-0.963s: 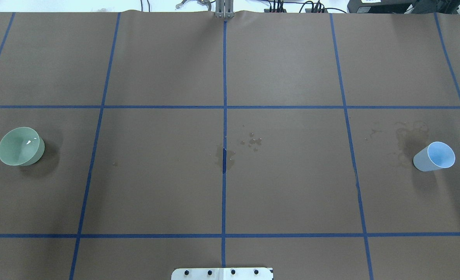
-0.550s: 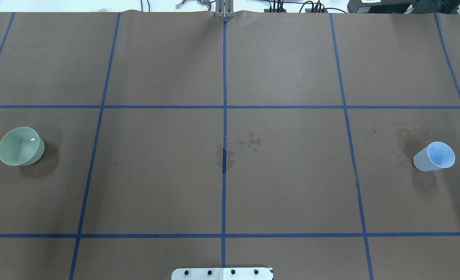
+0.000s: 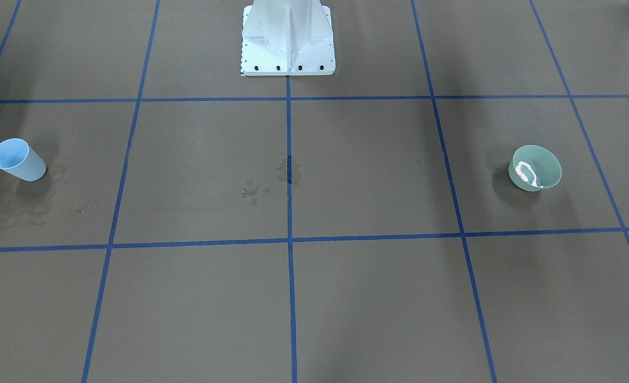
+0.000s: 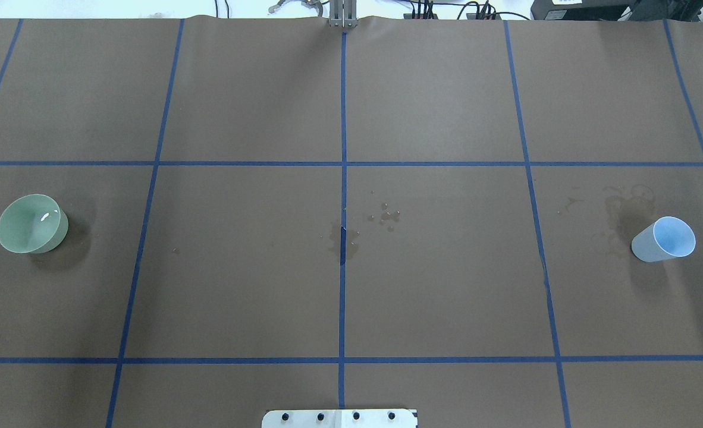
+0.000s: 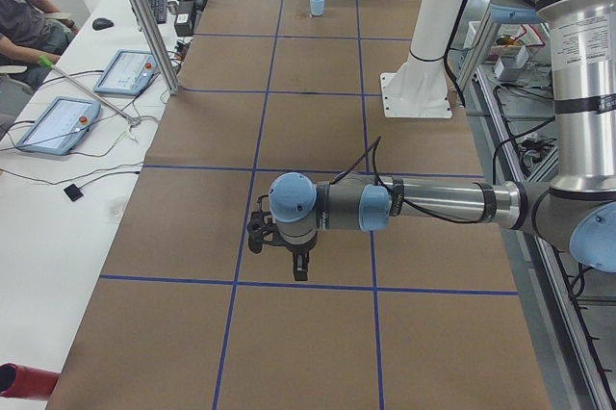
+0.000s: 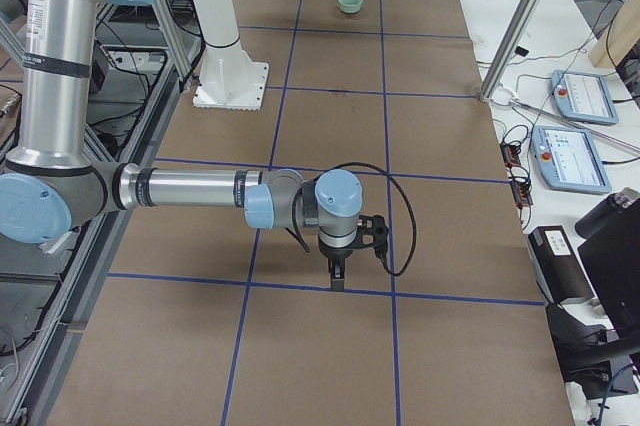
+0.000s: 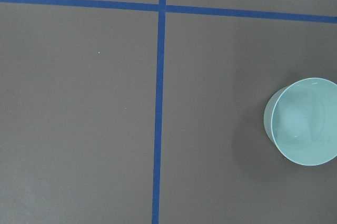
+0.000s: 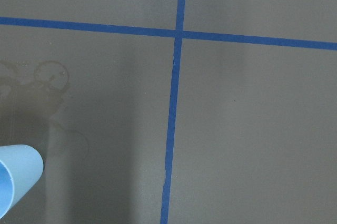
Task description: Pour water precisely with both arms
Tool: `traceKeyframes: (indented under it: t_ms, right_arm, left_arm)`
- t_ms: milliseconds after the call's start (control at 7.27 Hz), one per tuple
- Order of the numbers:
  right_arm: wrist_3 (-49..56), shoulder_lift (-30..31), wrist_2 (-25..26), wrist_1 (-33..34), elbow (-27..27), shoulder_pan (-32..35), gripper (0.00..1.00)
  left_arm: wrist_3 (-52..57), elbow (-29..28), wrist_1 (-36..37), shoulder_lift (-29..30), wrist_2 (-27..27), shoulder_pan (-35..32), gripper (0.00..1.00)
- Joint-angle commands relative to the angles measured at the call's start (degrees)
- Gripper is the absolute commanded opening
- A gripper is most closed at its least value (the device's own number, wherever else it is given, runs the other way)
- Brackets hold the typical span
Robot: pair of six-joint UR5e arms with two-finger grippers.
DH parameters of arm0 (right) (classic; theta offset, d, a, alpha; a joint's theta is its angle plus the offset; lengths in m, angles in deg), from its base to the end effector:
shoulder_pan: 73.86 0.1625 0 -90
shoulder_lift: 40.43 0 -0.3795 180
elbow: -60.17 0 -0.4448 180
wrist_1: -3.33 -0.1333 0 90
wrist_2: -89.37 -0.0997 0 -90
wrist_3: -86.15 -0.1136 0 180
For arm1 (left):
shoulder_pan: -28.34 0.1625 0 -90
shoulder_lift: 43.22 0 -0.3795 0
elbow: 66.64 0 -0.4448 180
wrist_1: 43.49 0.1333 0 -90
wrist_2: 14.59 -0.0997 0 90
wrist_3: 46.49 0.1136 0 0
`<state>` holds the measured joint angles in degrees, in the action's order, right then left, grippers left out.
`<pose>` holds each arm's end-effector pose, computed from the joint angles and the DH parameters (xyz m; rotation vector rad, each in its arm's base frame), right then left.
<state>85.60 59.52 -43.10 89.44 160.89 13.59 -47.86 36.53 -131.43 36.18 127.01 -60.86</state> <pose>0.0349 -0.4874 0.6057 0.0575 -0.7428 -0.0634 -0.0376 -0.4754 0.5853 -0.0088 0.9006 -0.0053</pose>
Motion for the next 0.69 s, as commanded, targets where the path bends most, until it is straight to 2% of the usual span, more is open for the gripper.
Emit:
traceKeyframes:
  t_ms: [0,138,413,550]
  right_arm:
    - [-0.1,1.3,1.1,-2.3,-0.3,0.0,1.0]
    - [-0.1,1.3,1.7,-3.6,-1.0,0.0,1.0]
    - [-0.6,1.4,1.1,-3.4,-1.1,0.0,1.0]
    - [-0.8,1.4,1.1,-3.4,-1.1,0.0,1.0]
  left_arm:
    - [0.2,-0.2,-3.4,-0.3,-2.0,0.0,1.0]
    - [0.0,-0.2,-6.1,-0.5,-8.3,0.1,1.0]
    - [-0.4,-0.2,-5.7,-0.3,-8.3,0.1,1.0]
    - [-0.4,-0.2,-5.4,-0.5,-6.3,0.1,1.0]
